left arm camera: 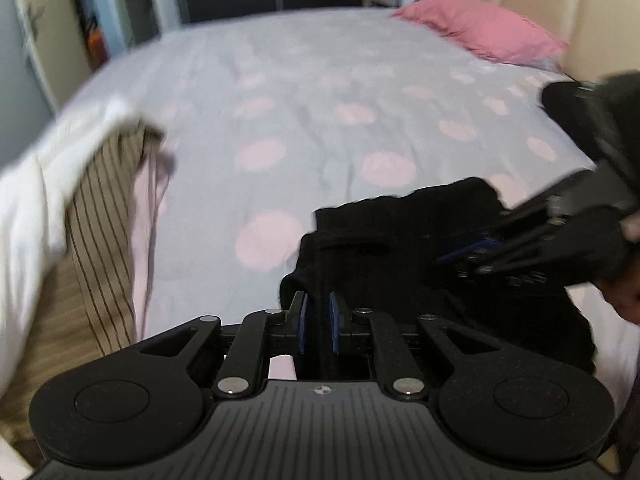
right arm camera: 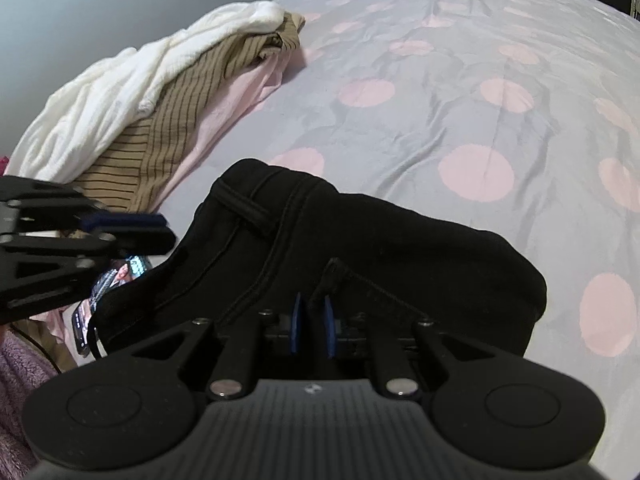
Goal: Fold clothes
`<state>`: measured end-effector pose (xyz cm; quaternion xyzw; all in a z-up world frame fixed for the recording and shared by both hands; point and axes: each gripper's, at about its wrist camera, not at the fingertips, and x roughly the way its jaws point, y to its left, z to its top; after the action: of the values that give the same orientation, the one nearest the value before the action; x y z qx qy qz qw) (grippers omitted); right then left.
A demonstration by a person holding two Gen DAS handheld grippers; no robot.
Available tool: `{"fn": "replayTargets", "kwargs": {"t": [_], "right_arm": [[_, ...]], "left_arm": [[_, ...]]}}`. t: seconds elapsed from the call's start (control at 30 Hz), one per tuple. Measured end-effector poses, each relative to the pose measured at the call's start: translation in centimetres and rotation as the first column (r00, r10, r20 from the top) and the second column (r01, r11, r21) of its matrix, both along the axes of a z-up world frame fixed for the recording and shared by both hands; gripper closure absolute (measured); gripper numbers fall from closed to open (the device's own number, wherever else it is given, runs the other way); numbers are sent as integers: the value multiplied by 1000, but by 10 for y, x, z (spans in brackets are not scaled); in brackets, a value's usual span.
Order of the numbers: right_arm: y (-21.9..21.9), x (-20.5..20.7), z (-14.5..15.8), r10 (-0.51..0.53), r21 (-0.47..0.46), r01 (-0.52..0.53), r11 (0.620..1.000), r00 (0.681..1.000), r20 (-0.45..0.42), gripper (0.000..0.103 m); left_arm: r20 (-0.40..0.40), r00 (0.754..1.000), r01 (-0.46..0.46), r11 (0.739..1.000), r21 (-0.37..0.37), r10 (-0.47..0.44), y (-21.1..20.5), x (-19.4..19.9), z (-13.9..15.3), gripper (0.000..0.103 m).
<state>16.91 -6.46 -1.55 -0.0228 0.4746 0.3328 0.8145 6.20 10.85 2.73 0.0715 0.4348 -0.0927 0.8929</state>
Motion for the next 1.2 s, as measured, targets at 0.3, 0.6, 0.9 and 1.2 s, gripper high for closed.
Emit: {"fn": "replayTargets", "kwargs": {"t": [0.3, 0.6, 0.9, 1.2], "right_arm": [[-22, -31, 32, -9, 35, 6, 999, 997, 74, 54], [-75, -125, 55, -67, -56, 81, 995, 973, 220, 63], [-68, -199, 1, -89, -150, 132, 980, 960, 266, 77], [-37, -186, -18, -17, -265, 119, 957, 933, 359, 78]], "left_arm": [[-54, 996, 73, 997, 27, -71, -15, -19, -21, 94], [-76, 995, 59, 998, -13, -60, -10, -10, -28, 94], [-85, 995, 49, 999, 12, -47, -16, -12, -24, 94], [-86, 995, 48, 999, 17, -47, -15, -10, -24, 94]]}}
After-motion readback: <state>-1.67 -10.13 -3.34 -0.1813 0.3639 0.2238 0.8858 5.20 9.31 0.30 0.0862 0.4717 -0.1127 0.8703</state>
